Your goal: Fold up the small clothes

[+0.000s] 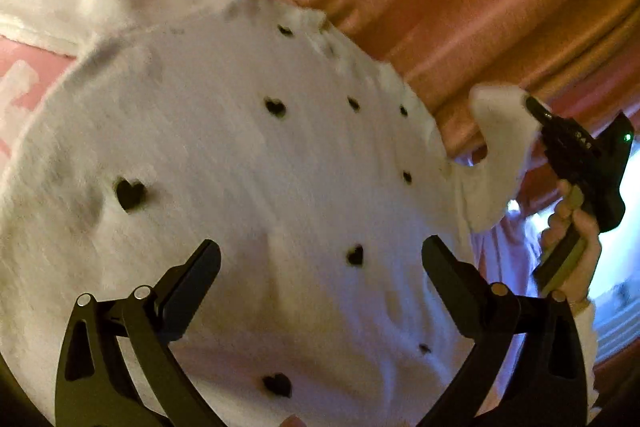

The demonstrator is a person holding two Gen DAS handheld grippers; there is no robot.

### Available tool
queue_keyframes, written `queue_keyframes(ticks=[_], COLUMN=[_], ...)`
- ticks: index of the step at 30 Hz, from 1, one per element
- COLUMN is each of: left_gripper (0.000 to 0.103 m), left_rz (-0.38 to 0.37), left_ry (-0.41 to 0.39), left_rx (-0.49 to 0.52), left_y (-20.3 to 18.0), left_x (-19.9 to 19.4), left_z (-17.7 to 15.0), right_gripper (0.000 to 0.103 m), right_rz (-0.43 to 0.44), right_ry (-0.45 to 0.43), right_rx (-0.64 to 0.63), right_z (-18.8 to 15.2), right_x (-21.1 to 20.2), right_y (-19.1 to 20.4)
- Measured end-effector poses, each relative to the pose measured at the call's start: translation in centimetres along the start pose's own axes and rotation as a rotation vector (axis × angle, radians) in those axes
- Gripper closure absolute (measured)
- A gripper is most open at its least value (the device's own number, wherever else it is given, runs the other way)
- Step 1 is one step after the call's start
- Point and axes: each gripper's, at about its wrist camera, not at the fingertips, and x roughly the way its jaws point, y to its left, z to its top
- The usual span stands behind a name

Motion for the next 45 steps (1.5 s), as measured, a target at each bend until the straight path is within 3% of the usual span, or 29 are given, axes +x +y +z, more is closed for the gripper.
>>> queue_keyframes(ticks=[2, 4, 6, 8, 9, 13, 15, 17, 19, 21, 24, 28, 30, 32, 33, 34, 37, 39, 41, 42, 44, 45], left_gripper=[0.005, 0.005, 0.005, 0.005, 0.005, 0.005, 0.005, 0.005, 0.005, 0.005, 0.005, 0.005, 0.005, 0.005, 0.005, 0.005, 0.005, 0.005, 0.005, 0.005, 0.005, 0.005], left_rz=[0.002, 0.0, -0.011, -0.045, -0.059, -0.076, -0.043, 0.003, 0.059, 0.053, 0.069, 0.168, 0.184, 0.191, 0.195, 0.203, 0.196, 0.139, 0.121, 0.118, 0.104, 0.096], left_ry=[-0.037, -0.056, -0.065, -0.083, -0.083, -0.05, -0.03, -0.01, 0.014, 0.047, 0.02, -0.033, -0.038, -0.055, -0.066, -0.085, -0.09, -0.072, -0.081, -0.084, -0.083, -0.078], left_rx=[-0.03, -0.058, -0.093, -0.14, -0.156, -0.174, -0.1, 0.036, 0.132, 0.169, 0.21, 0.286, 0.274, 0.23, 0.212, 0.179, 0.069, 0.004, -0.01, -0.013, -0.029, -0.039], left_y=[0.9, 1.8, 2.5, 3.2, 3.4, 2.0, -0.3, -3.5, -6.0, -7.1, -7.0, -5.3, -3.8, -1.7, -1.0, 0.2, 2.6, 3.6, 3.8, 3.9, 3.9, 4.1], left_x=[-0.7, -1.0, -1.2, -1.3, -1.1, 0.9, 2.5, 5.1, 7.0, 7.5, 6.4, 4.1, 3.3, 2.1, 1.9, 1.4, 1.2, 1.2, 1.2, 1.2, 1.3, 1.2], left_z=[1.0, 2.0, 3.0, 4.1, 4.6, 5.8, 5.7, 5.2, 4.3, 3.5, 2.7, 2.8, 3.4, 4.0, 4.3, 4.6, 5.4, 6.0, 6.4, 6.5, 6.7, 6.9], right_gripper=[0.084, 0.083, 0.074, 0.043, 0.039, 0.039, 0.039, 0.039, 0.039, 0.039, 0.039, 0.039, 0.049, 0.089, 0.092, 0.092, 0.089, 0.083, 0.068, 0.066, 0.061, 0.06], right_rz=[0.065, 0.066, 0.051, 0.02, -0.011, -0.094, -0.121, -0.116, -0.098, -0.059, -0.005, -0.013, -0.006, 0.007, 0.005, 0.021, 0.266, 0.407, 0.426, 0.425, 0.386, 0.322], right_ry=[0.082, 0.139, 0.142, 0.12, 0.097, 0.067, 0.06, 0.073, 0.084, 0.134, 0.213, 0.277, 0.305, 0.342, 0.342, 0.32, 0.274, 0.288, 0.293, 0.282, 0.232, 0.212], right_rx=[-0.039, -0.042, 0.015, 0.1, 0.141, 0.292, 0.351, 0.365, 0.353, 0.331, 0.318, 0.347, 0.393, 0.442, 0.433, 0.408, 0.294, 0.172, 0.141, 0.164, 0.267, 0.338], right_z=[-1.3, -2.9, -4.1, -4.7, -5.1, -7.5, -8.8, -9.1, -8.9, -8.4, -7.4, -6.5, -6.5, -6.1, -5.6, -4.7, -2.1, -1.8, -1.9, -2.0, -2.3, -2.8], right_x=[3.7, 6.2, 5.7, 3.7, 2.1, -3.4, -5.1, -5.0, -3.6, -0.6, 4.7, 11.0, 13.0, 14.7, 15.1, 15.1, 14.2, 13.7, 12.8, 12.0, 9.1, 7.0], right_y=[3.1, 4.6, 3.7, 1.4, -0.2, -5.3, -6.9, -7.3, -7.3, -6.7, -5.8, -4.8, -4.8, -4.4, -3.6, -2.1, 4.5, 9.8, 11.5, 11.1, 7.8, 4.9])
